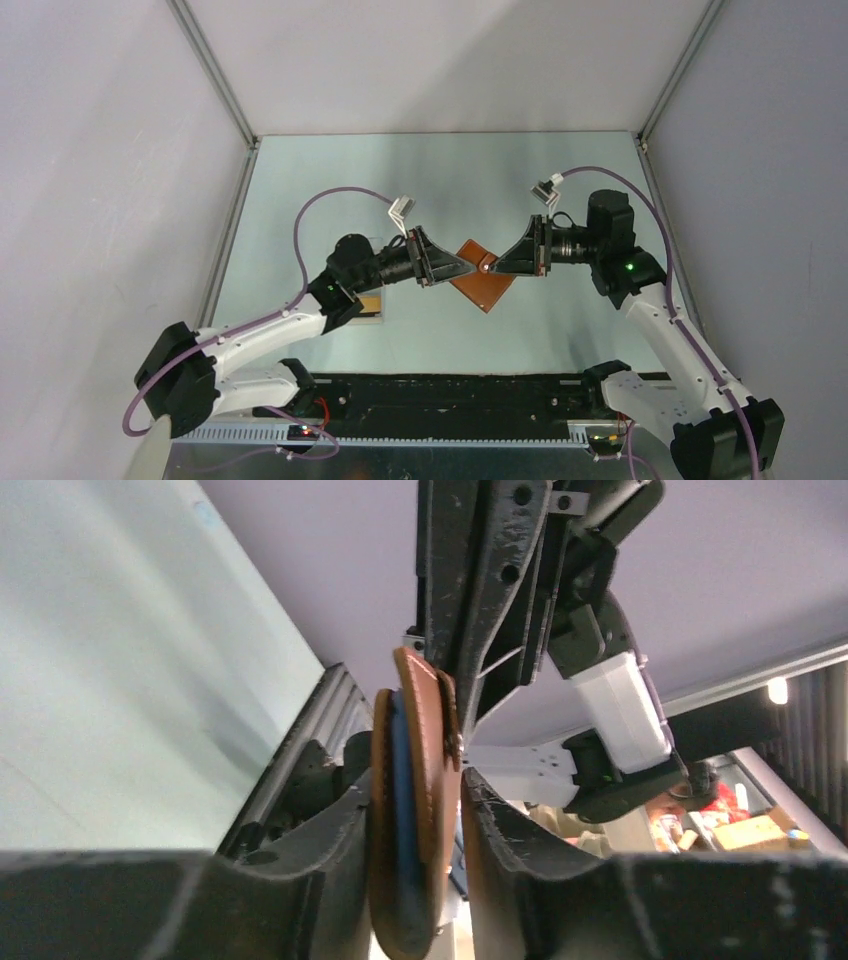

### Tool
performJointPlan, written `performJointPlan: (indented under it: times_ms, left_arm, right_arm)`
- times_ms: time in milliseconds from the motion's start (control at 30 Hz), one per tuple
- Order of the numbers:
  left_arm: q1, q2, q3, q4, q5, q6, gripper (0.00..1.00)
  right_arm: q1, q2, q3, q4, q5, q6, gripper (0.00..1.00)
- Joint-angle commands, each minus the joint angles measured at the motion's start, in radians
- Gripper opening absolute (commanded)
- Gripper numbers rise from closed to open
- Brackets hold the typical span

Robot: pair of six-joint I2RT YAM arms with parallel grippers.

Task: Put the credit cards into the card holder
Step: Open the card holder.

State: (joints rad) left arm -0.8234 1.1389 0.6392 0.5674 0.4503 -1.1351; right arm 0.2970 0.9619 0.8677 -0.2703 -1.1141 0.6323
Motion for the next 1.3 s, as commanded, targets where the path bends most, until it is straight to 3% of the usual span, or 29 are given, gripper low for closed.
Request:
performJointPlan:
  times_ms: [0, 33, 67, 100, 133, 167, 233, 367, 433, 700, 933, 1267]
  left_arm:
    - [0.007, -0.004, -0.019, 0.137, 0.07, -0.065, 0.28]
    - [0.006, -0.008, -0.02, 0.138, 0.067, -0.068, 0.15]
    - [0.007, -0.01, -0.022, 0.138, 0.065, -0.069, 0.09]
    - [0.006, -0.012, -0.022, 0.138, 0.063, -0.071, 0.02]
    - [0.007, -0.015, -0.026, 0.138, 0.052, -0.075, 0.01]
    - [0.008, -0.017, -0.029, 0.137, 0.043, -0.078, 0.0]
    - [0.008, -0.019, -0.04, 0.12, 0.017, -0.093, 0.0]
    - [0.013, -0.025, -0.064, 0.047, -0.039, -0.133, 0.0]
    - [0.012, -0.033, -0.061, -0.009, -0.067, -0.145, 0.0]
    - [0.012, -0.054, -0.015, -0.211, -0.062, -0.215, 0.0]
    - [0.013, -0.059, 0.034, -0.3, -0.037, -0.224, 0.0]
    - [0.012, -0.078, 0.049, -0.327, -0.007, -0.219, 0.0]
  right_arm:
    - [0.005, -0.003, 0.004, 0.043, 0.044, 0.023, 0.0]
    - [0.006, -0.003, 0.004, 0.035, 0.055, 0.02, 0.0]
    - [0.005, -0.003, 0.005, 0.019, 0.077, 0.014, 0.01]
    - [0.003, -0.004, 0.005, 0.012, 0.088, 0.007, 0.13]
    - [0.004, -0.007, 0.005, 0.004, 0.109, 0.004, 0.2]
    - [0.003, -0.017, 0.005, 0.0, 0.134, -0.006, 0.35]
    - [0.003, -0.043, 0.007, -0.026, 0.191, -0.035, 0.56]
    - [0.01, -0.092, 0.038, -0.146, 0.331, -0.151, 0.87]
    - [0.031, -0.103, 0.065, -0.239, 0.401, -0.228, 0.97]
    - [0.228, -0.096, 0.138, -0.328, 0.634, -0.412, 0.99]
    - [0.448, -0.077, 0.151, -0.33, 0.868, -0.486, 0.92]
    - [0.616, -0.015, 0.165, -0.285, 1.13, -0.48, 0.76]
